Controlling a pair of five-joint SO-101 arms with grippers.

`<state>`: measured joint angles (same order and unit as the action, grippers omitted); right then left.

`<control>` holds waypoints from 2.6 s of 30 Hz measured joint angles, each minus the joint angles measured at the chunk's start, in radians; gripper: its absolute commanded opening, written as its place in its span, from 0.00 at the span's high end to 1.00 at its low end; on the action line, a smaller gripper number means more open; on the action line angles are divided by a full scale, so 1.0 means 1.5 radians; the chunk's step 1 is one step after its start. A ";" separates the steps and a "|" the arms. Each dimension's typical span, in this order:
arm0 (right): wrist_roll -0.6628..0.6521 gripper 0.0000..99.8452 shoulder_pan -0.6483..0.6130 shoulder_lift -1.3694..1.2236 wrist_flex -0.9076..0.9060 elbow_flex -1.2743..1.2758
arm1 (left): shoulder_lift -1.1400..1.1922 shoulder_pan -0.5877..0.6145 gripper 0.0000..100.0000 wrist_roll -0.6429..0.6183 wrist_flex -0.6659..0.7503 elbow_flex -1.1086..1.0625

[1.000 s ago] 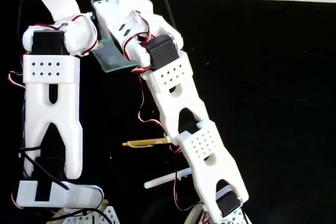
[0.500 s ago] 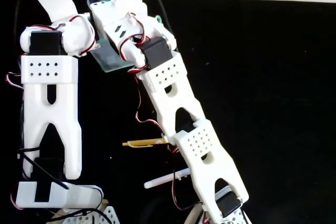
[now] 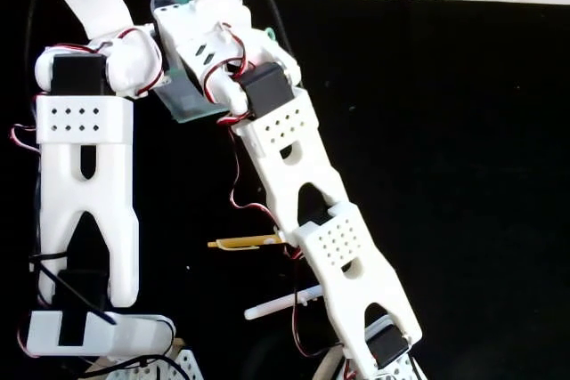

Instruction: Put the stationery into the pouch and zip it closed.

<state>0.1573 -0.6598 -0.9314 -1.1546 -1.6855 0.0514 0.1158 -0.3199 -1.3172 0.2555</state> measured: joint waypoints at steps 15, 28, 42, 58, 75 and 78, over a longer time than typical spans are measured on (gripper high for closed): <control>0.000 0.76 -0.006 0.023 -0.014 0.002 | 0.000 0.000 0.99 0.000 0.000 0.001; -0.001 0.76 -0.013 0.059 -0.083 0.004 | 0.000 0.004 0.99 0.024 0.000 0.005; -0.001 0.76 -0.021 0.131 -0.210 0.004 | 0.000 0.001 0.99 0.028 0.000 0.005; -0.001 0.76 -0.021 0.162 -0.283 0.004 | 0.000 0.001 0.99 0.028 0.000 0.005; -0.001 0.76 0.003 0.178 -0.297 0.004 | 0.000 0.001 0.99 0.028 0.000 0.005; -0.001 0.76 0.006 0.178 -0.309 0.004 | 0.000 0.001 0.99 0.028 0.000 0.005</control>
<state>0.1557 -0.6506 -0.6644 -1.6180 -1.6794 0.0514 0.1174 -0.2785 -1.3172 0.2631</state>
